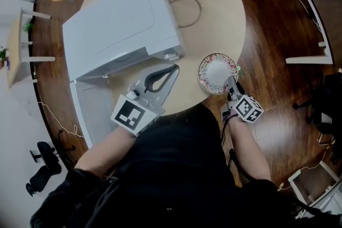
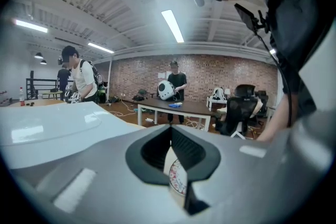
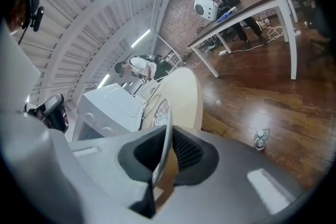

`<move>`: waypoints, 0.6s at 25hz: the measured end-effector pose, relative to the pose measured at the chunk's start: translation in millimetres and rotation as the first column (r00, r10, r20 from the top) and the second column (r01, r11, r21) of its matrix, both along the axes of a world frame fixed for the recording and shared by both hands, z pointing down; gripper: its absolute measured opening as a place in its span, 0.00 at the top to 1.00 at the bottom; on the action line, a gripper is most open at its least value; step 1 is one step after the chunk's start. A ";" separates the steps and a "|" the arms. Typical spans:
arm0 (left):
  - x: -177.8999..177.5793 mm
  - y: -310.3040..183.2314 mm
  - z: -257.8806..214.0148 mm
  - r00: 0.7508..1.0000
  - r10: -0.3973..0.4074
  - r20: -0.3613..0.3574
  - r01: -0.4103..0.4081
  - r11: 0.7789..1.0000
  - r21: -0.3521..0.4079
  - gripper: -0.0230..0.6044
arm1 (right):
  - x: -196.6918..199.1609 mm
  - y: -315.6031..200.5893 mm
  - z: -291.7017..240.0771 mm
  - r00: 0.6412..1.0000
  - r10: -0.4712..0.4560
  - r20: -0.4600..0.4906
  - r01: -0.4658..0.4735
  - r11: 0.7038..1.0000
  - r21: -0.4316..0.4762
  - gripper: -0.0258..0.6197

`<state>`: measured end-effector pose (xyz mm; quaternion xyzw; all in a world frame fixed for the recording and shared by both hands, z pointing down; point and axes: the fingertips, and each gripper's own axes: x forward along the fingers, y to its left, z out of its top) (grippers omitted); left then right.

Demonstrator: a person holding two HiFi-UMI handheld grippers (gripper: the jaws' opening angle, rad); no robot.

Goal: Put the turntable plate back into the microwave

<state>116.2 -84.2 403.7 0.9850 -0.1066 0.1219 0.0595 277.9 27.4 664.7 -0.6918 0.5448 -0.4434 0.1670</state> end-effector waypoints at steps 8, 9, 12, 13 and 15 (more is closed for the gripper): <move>-14.4 -7.7 1.1 0.999 -0.033 -0.008 0.033 0.999 0.004 0.96 | -4.0 -3.1 -0.9 0.997 0.050 0.050 -0.051 0.999 0.003 0.92; -15.9 -7.4 0.2 0.999 -0.033 -0.009 0.033 0.999 0.007 0.96 | -4.0 -2.4 -0.9 0.997 0.058 0.057 -0.059 0.998 0.003 0.92; -22.6 -6.2 -2.1 0.999 -0.037 -0.009 0.037 0.999 0.020 0.96 | -2.7 2.0 0.6 0.992 0.094 0.079 -0.094 0.996 -0.006 0.92; -26.6 -6.6 -2.1 0.999 -0.040 -0.004 0.040 0.999 0.029 0.96 | -2.4 4.0 1.2 0.990 0.111 0.090 -0.111 0.994 -0.010 0.92; -34.3 -7.5 -2.7 0.999 -0.046 -0.003 0.046 0.998 0.031 0.96 | -2.1 8.2 2.6 0.981 0.152 0.121 -0.152 0.988 -0.015 0.92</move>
